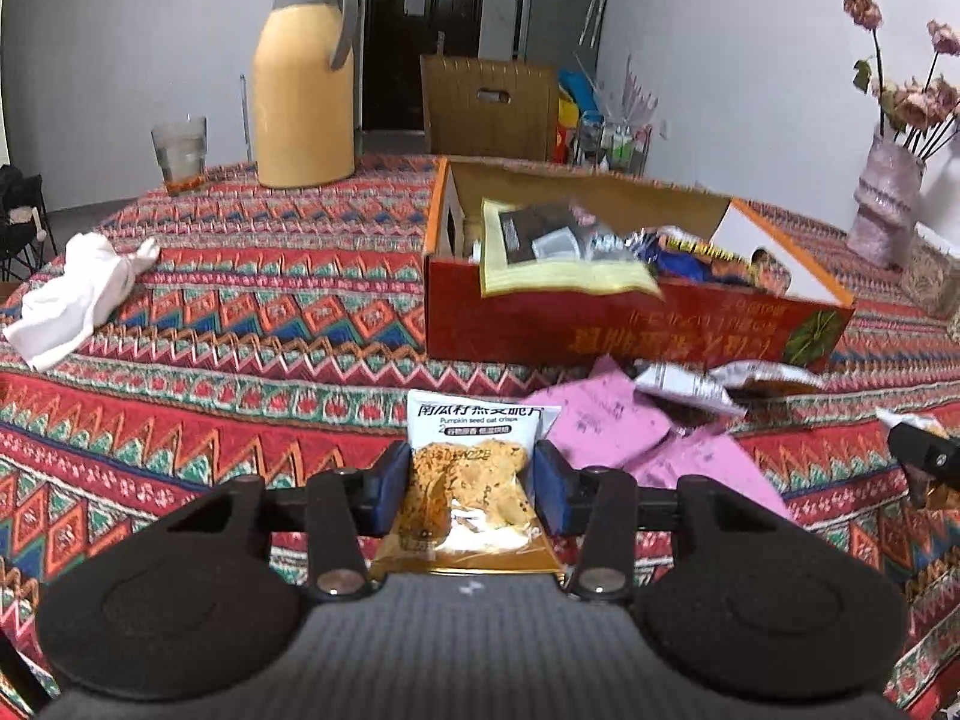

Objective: Organize snacks
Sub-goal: 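Carry the crisp packet and cookie packet over the box with both grippers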

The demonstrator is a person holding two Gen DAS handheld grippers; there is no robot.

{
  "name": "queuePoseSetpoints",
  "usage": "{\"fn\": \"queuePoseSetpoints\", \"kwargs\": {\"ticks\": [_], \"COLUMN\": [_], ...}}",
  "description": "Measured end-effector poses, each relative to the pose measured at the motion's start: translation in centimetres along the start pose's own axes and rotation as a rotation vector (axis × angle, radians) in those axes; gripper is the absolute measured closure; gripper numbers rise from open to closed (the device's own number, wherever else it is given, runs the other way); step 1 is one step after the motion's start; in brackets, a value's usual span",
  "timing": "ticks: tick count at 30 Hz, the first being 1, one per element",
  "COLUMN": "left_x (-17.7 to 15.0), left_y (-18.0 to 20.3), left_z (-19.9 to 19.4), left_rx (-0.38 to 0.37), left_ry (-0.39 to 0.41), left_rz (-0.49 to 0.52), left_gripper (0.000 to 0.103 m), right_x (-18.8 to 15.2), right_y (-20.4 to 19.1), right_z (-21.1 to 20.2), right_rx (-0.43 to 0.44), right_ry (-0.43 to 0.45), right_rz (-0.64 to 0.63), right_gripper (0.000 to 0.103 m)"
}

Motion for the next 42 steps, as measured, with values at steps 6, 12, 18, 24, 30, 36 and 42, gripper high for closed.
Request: {"fn": "queuePoseSetpoints", "kwargs": {"ticks": [6,12,18,24,30,36,42], "left_x": [1.7,3.6,5.3,6.9,8.4,9.8,10.9], "left_y": [0.6,1.3,2.1,2.7,3.3,3.9,4.5], "left_z": [-0.7,-0.5,0.3,1.4,2.8,4.6,6.4], "left_rx": [-0.016,-0.03,-0.042,-0.045,-0.044,-0.043,-0.037], "left_ry": [0.047,0.09,0.121,0.145,0.162,0.168,0.171], "left_rz": [-0.003,-0.011,-0.017,-0.027,-0.037,-0.044,-0.049], "left_gripper": [0.058,0.058,0.058,0.058,0.058,0.058,0.058], "right_x": [0.7,1.4,2.6,4.1,5.8,7.4,8.8], "right_y": [-0.2,-0.4,-0.7,-0.9,-1.4,-1.9,-2.5], "right_z": [0.4,1.1,2.2,3.7,5.5,7.7,10.0], "right_rx": [-0.001,-0.002,0.001,0.005,0.012,0.026,0.037], "right_ry": [0.018,0.031,0.056,0.088,0.118,0.144,0.165], "right_rz": [-0.015,-0.03,-0.041,-0.05,-0.06,-0.075,-0.088], "right_gripper": [0.057,0.057,0.057,0.057,0.057,0.057,0.057]}}
Point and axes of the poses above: each gripper's, at about its wrist camera, not at the fingertips, and z roughly the way its jaws point, y to its right, x to its top, the point moved 8 cm from there along z, roughly the way its jaws point, and after that the axes turned 15 degrees about y, right-handed, at the moved point
